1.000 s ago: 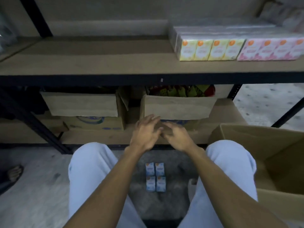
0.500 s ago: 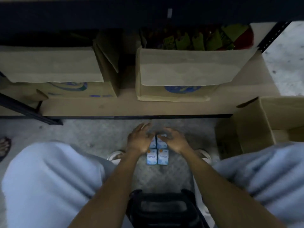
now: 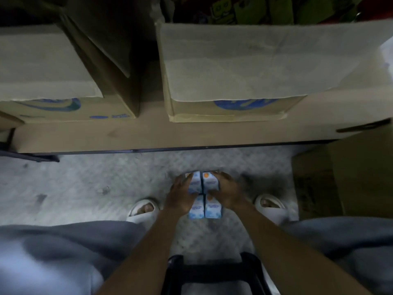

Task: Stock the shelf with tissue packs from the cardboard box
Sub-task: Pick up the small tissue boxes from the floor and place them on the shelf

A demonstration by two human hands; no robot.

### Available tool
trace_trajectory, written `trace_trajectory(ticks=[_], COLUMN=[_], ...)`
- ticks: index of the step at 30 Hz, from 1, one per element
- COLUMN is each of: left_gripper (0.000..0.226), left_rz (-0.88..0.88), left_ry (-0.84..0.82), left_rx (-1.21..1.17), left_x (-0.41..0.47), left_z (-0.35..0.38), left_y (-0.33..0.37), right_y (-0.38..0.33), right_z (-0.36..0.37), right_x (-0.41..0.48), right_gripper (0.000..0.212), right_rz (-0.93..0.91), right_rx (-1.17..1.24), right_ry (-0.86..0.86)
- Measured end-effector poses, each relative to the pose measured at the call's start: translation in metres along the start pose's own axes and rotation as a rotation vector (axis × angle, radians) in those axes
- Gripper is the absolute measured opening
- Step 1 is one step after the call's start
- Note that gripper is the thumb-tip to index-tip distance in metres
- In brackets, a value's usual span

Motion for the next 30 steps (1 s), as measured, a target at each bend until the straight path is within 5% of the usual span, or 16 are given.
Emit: trace_trajectory(ticks=[11,17,25,30], left_gripper=[0.075,0.078,0.071,0.060], left_rz=[-0.005,-0.010,-0.012,0.032], left_ry=[-0.026,-0.026,0.021,0.107], left_rx=[-0.186,-0.090,0.075,0.009], left_x=[0.034,0.041,0.043,0.043], left_z=[0.013,0.019,0.015,0.016], left_y=[-0.025,-0.023,-0.015,-0.007], right_y=[-0.013,-0.015,-0.022,-0.020], right_z=[0.001,0.003,0.002,0.002], right_x=[0.013,0.017,0.013,0.009], right_gripper=[0.064,0.063,0.035,0.008], right_rz=[-0.077,-0.111,-0.180,-0.197], right_rx=[-0.161,-0.144,-0.098,0.141], right_ry=[-0.010,0.043,0.123,0.121])
Point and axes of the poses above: each hand's wrist, its own x-axis towards the middle knuckle, its own z-axis out of the palm, y = z × x, the point moved 1 cm from there along x, towards the middle knuckle, and after that the axes turned 5 degrees about z, right-handed, at the moved point
